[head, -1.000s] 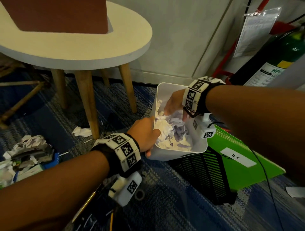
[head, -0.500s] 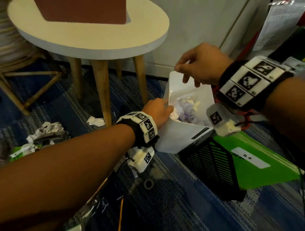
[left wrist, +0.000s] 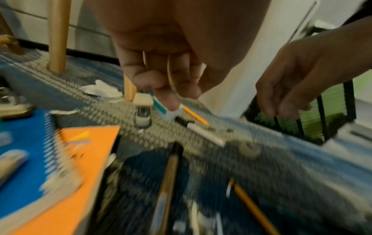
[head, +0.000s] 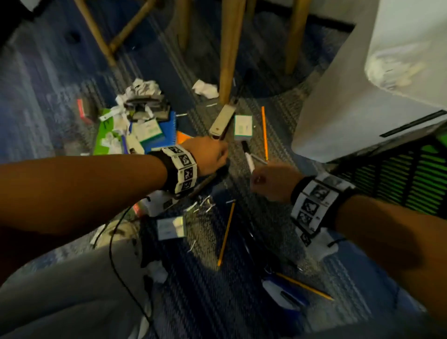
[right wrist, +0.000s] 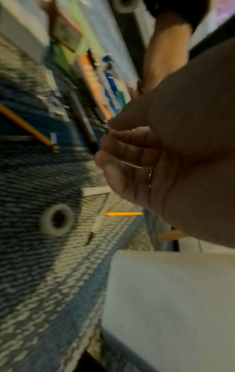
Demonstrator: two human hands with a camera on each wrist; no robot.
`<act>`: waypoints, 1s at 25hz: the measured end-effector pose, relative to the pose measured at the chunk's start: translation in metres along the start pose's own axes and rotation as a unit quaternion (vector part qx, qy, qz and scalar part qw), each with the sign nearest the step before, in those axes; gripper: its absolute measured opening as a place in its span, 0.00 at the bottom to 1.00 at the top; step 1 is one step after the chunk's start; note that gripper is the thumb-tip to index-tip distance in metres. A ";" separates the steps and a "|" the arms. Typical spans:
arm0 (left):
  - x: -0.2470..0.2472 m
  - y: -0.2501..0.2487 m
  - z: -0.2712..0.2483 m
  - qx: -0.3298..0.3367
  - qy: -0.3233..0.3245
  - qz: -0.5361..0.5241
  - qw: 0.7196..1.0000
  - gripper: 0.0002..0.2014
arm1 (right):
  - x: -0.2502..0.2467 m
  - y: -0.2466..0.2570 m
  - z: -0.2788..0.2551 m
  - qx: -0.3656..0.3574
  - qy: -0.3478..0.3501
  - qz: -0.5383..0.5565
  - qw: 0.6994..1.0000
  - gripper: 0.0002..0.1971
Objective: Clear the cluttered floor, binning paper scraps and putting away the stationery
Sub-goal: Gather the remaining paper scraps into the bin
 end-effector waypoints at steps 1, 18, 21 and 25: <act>0.016 0.011 -0.011 0.000 0.028 0.027 0.999 0.11 | 0.025 0.001 0.011 -0.006 0.037 -0.014 0.999 0.11; 0.180 0.023 -0.174 0.204 0.231 0.110 0.945 0.22 | 0.136 0.081 0.103 -0.183 0.033 -0.296 0.937 0.18; 0.208 0.021 -0.172 0.200 0.348 0.211 0.891 0.27 | 0.128 0.074 0.098 -0.129 0.057 -0.277 0.951 0.13; 0.211 0.025 -0.162 0.150 0.368 0.187 0.898 0.21 | 0.124 0.090 0.106 -0.102 0.023 -0.184 0.977 0.15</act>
Point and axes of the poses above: each hand's wrist, its own z-axis towards the middle knuckle, its own x-axis out of the palm, y = z × x, the point moved 5 cm from there along z, towards the middle knuckle, and after that the axes turned 2 degrees about -z, right-handed, at the moved point
